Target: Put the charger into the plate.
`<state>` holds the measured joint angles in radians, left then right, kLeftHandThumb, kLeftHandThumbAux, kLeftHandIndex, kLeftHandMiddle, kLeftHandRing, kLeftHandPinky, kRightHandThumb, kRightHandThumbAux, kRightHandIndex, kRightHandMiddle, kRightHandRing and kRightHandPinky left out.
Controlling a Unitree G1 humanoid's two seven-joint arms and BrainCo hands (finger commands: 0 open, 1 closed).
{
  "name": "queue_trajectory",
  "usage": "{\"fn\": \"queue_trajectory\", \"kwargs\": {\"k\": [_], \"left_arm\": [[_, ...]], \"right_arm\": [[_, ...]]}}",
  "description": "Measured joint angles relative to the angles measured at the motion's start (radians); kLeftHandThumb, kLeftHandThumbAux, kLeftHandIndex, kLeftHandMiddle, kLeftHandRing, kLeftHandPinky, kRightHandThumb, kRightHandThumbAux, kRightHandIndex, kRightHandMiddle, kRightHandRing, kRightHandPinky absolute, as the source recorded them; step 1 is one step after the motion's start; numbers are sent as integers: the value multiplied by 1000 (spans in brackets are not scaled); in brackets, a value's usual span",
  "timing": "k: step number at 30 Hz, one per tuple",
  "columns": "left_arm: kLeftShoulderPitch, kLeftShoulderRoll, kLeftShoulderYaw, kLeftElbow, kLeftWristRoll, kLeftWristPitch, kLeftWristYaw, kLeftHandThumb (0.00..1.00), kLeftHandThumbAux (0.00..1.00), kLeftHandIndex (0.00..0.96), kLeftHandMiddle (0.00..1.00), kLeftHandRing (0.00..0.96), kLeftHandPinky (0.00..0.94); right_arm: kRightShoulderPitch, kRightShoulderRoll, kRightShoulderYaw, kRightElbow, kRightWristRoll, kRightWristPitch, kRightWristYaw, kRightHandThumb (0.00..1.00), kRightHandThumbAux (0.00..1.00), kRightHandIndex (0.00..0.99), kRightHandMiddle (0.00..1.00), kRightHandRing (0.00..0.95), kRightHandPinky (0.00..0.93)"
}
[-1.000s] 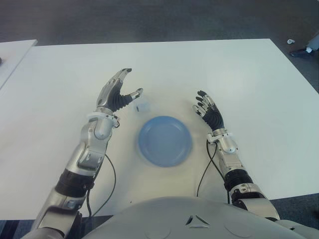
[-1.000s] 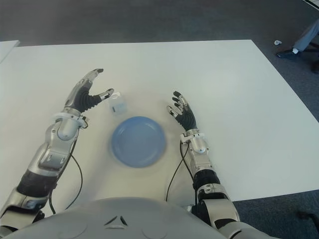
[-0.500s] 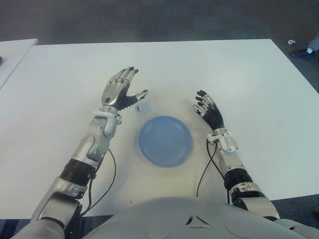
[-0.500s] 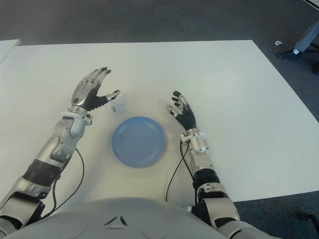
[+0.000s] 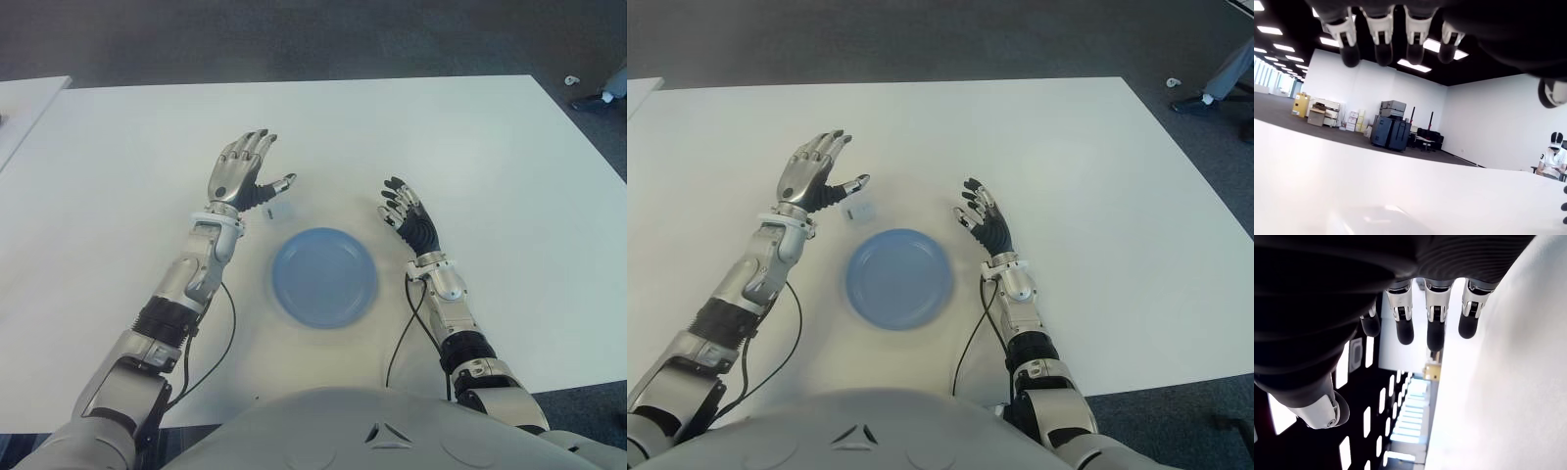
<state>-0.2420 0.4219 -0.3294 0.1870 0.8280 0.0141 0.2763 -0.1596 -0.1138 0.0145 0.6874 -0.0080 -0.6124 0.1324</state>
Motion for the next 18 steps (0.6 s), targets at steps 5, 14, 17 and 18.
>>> {"fn": "queue_trajectory", "kwargs": {"k": [5, 14, 17, 18], "left_arm": [[-1, -7, -6, 10, -1, -2, 0, 167, 169, 0, 0, 0, 0], [2, -18, -6, -1, -15, 11, -56, 181, 195, 0, 0, 0, 0], [7, -24, -6, -12, -18, 16, -68, 184, 200, 0, 0, 0, 0], [8, -25, -6, -15, -20, 17, -72, 186, 201, 0, 0, 0, 0]], "right_arm": [[1, -1, 0, -1, 0, -5, -2, 105, 657, 24, 153, 157, 134], [3, -2, -1, -2, 1, -6, 1, 95, 664, 21, 143, 144, 120], [5, -2, -1, -6, 2, -6, 2, 90, 664, 20, 144, 146, 122], [5, -2, -1, -7, 2, -6, 2, 88, 664, 21, 145, 147, 127]]}}
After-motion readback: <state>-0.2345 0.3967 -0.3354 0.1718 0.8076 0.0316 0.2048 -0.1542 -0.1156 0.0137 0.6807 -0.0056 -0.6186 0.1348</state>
